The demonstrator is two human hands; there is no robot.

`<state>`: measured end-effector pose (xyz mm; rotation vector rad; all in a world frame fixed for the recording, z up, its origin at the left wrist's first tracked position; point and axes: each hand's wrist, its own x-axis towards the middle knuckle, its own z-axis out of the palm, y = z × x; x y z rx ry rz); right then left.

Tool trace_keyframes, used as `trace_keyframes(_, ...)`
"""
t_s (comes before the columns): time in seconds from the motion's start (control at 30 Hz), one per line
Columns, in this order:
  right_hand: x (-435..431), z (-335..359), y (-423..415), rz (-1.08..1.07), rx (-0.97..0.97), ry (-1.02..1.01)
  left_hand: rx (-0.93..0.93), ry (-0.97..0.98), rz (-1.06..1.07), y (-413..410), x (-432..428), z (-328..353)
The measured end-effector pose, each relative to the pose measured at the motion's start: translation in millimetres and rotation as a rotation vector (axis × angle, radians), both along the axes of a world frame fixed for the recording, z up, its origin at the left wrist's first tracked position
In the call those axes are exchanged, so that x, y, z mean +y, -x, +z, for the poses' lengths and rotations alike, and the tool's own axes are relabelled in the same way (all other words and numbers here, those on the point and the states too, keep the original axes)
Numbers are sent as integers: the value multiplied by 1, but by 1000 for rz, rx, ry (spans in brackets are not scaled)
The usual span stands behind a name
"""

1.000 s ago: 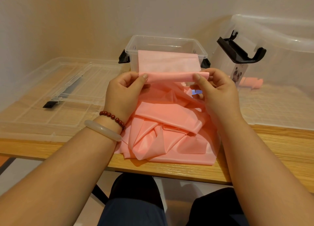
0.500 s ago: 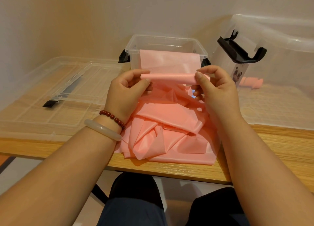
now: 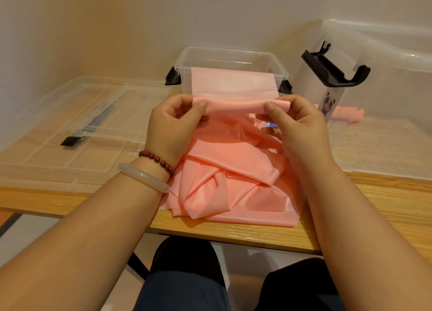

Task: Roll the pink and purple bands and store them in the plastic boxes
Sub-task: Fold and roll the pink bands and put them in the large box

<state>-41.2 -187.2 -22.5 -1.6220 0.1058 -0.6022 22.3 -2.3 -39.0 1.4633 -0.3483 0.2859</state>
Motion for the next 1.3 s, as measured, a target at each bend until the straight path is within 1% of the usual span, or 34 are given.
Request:
trace_keyframes(0.27,-5,-2,-4,-10,-23,80,-1,1,-8,0,-1,2)
trace_keyframes(0.43,-6,-3,-4,-80,8,118,7,17,-63,3,-1,1)
trace_keyframes(0.5,-5,-2,-3,-91,24,104,0,-15,-73,3,-1,1)
trace_keyframes(0.63,-2,0,-3,-72,43,-7,-37,-66,-22,3,-1,1)
trace_keyframes(0.77,-3,-1,-3,-82,21,-10,-33,-44,-38,2,-1,1)
trace_keyframes(0.87,-6,-2,-4,-97,26,24,-9,-77,-78,2,-1,0)
trace_keyframes(1.0,-4,-1,-3,-79,25,-18,3,-119,-115,2,0,0)
trace_keyframes(1.07,-3,0,-3,-81,27,18,8,-115,-111,2,0,0)
trace_keyframes(1.23,-1,-1,-5,-8,78,55,5,-115,-101,3,0,2)
trace_keyframes(1.3,2,1,-3,13,101,37,6,-120,-98,2,0,1)
